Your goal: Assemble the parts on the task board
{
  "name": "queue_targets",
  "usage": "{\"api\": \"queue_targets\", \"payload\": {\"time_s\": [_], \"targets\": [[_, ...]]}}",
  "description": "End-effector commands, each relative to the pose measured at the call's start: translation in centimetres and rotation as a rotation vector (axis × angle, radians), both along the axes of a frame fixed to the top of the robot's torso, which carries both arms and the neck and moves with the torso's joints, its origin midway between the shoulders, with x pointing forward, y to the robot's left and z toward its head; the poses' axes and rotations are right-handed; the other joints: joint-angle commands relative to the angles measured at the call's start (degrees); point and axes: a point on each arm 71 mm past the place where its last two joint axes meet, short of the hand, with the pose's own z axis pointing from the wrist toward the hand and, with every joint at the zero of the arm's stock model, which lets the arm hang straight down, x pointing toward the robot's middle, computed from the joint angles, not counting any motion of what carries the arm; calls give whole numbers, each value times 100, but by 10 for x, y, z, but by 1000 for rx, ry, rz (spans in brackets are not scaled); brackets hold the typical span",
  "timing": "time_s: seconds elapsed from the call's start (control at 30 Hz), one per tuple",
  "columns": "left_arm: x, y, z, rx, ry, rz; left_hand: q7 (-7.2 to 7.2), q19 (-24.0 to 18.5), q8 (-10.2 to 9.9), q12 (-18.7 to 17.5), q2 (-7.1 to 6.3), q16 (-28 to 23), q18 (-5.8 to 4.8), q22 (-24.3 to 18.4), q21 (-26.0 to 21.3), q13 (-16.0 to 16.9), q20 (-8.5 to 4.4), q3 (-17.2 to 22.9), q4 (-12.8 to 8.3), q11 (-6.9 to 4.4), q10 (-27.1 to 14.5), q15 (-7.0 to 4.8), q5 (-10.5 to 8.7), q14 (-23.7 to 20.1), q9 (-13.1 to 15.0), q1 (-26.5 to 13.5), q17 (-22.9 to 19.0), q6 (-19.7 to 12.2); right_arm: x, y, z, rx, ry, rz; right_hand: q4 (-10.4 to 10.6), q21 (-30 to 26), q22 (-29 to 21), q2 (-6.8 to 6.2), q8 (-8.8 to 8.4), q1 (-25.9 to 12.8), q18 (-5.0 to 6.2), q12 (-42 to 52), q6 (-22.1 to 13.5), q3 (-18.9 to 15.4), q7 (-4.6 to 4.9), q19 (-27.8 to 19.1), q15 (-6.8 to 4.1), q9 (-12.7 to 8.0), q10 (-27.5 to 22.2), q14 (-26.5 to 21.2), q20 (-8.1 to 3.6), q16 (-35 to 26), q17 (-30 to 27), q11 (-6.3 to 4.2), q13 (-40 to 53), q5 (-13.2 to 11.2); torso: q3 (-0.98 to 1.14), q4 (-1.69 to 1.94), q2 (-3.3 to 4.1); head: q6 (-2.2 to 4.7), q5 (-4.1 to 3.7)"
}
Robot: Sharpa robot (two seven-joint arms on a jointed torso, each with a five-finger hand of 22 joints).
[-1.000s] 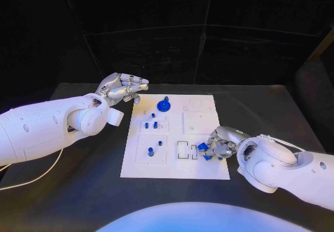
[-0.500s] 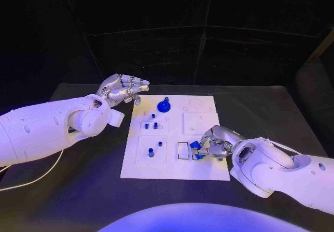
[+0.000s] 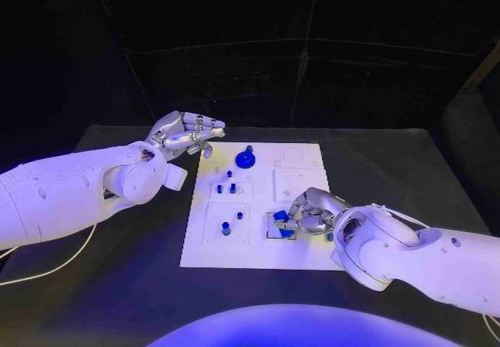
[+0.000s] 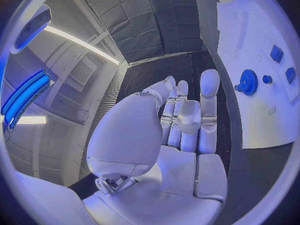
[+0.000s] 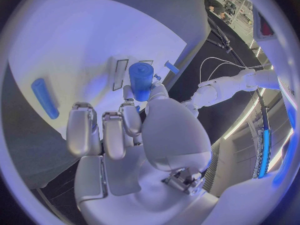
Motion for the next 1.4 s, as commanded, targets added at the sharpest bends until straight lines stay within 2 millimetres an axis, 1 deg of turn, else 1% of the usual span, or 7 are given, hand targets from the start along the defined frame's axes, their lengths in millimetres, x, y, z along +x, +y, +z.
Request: {"api": "queue_targets", "payload": {"time_s": [0.03, 0.17, 0.37, 0.73, 1.13, 1.3, 1.4], "targets": [[0, -2, 1, -8, 1, -12, 0, -18, 34, 31, 17, -38, 99, -6, -25, 7, 20, 10, 17, 1, -30, -2, 7, -31, -9, -28, 4, -54, 2, 0, -1, -3, 10, -24, -7, 35, 187, 55, 35, -38, -30, -32, 173, -47, -126, 26, -52, 203, 53, 348, -18, 9, 87, -52, -2, -54, 0, 3, 2, -6, 12], [0, -3, 1, -8, 1, -13, 0, -18, 34, 31, 17, -38, 99, -6, -25, 7, 20, 10, 17, 1, -30, -2, 7, -31, -9, -28, 4, -54, 3, 3, -1, -6, 10, -23, -2, 32, 185, 71, 92, -102, -30, -64, 218, -119, -152, 23, -71, 255, 55, 347, -35, 4, 83, -73, -8, -153, 1, -9, 0, -13, 20], [1, -3, 1, -7, 2, -13, 0, -18, 34, 31, 17, -38, 99, -6, -25, 7, 20, 10, 17, 1, -30, -2, 7, -31, -9, -28, 4, -54, 4, 5, -2, -16, 7, -18, 2, 27, 185, 114, 169, -290, -30, -133, 229, -289, -181, 21, -94, 346, 55, 342, -61, -16, 58, -98, -24, -607, 2, -1, -2, -14, 19], [1, -3, 1, -7, 4, -15, 0, -18, 34, 31, 17, -38, 99, -6, -25, 7, 20, 10, 17, 1, -30, -2, 7, -31, -9, -28, 4, -54, 7, 8, -3, -30, -1, -10, 5, -17, 139, 76, 253, -648, -19, -353, 100, -621, -168, -22, -87, 490, -10, 329, -60, -71, -21, -84, -123, -1711, 0, -7, -6, -20, 35], [1, -3, 1, -7, 5, -15, 0, -18, 34, 31, 17, -38, 99, -6, -25, 7, 20, 10, 17, 1, -30, -2, 7, -31, -9, -28, 4, -54, 7, 10, -2, -21, -12, -1, 13, -38, 112, -54, 273, -800, -12, -454, 70, -680, -166, -43, -86, 525, -45, 321, -59, -94, -61, -82, -186, -1755, 2, -5, -5, -14, 30], [1, -3, 1, -7, 5, -15, 0, -18, 34, 31, 17, -38, 99, -6, -25, 7, 20, 10, 17, 1, -30, -2, 7, -31, -9, -28, 4, -54, 6, 9, 0, -13, -33, 8, 4, -39, 112, -48, 276, -784, -12, -462, 66, -661, -165, -43, -85, 530, -48, 322, -58, -91, -51, -82, -189, -1743, 5, -8, -3, -13, 27], [1, -2, 1, -7, 4, -14, 0, -18, 34, 31, 17, -38, 99, -6, -25, 7, 20, 10, 17, 1, -30, -2, 7, -31, -9, -28, 4, -54, 5, 5, 3, 13, -56, 17, -42, -52, 101, 33, 249, -494, -10, -513, -38, -532, -137, -54, -67, 547, -68, 321, -45, -104, -61, -55, -203, -1567, 7, -10, -6, 2, 21]]}}
